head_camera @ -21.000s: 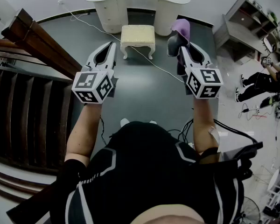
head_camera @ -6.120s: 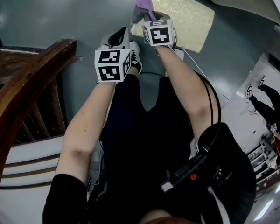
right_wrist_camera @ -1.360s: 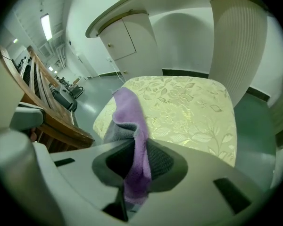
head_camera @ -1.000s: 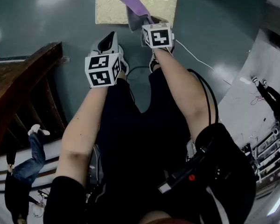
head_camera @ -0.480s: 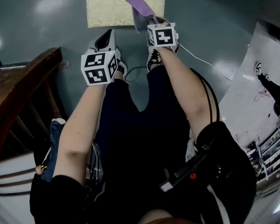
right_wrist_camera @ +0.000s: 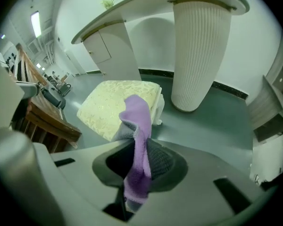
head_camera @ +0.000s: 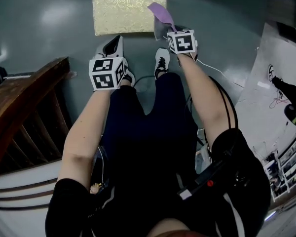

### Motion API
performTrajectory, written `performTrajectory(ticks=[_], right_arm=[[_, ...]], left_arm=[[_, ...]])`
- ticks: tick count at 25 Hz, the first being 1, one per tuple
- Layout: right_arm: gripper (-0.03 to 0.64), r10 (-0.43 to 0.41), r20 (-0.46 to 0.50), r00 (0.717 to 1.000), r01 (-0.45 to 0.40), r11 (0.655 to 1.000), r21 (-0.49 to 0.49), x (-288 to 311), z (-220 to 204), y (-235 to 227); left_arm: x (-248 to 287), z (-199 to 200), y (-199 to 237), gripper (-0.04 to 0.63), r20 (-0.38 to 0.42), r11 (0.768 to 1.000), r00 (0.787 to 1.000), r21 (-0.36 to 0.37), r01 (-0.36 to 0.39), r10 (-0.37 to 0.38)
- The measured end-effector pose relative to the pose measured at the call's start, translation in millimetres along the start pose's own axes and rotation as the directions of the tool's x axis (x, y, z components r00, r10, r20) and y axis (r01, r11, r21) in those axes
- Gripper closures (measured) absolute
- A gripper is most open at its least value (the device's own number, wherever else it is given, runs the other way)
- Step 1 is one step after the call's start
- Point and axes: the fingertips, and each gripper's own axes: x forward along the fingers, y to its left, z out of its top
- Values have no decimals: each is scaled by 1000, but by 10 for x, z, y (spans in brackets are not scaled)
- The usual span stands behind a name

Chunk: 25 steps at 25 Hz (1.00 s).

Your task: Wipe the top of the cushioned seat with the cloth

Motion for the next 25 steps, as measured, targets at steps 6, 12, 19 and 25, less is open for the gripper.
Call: performTrajectory(ticks=[6, 12, 19, 25], right_arm=[[541, 17, 74, 997, -17, 1000, -2, -620, 247, 42], [540, 26, 144, 989, -29, 999, 20, -1235, 466, 143], [538, 51, 282, 958, -55, 998, 6, -2155, 968, 379], [538, 78, 371, 925, -80, 997, -11, -2975, 1467, 599]], left_arm=[[-270, 310, -125, 591, 37, 1000, 999, 14, 21, -21], [-695, 642, -100, 591, 85, 1000, 996, 8, 27, -27], [-1241, 1112, -148, 591, 149, 996, 984, 28, 90, -93], [-1752, 1628, -277, 592, 257, 977, 944, 100, 186, -206]])
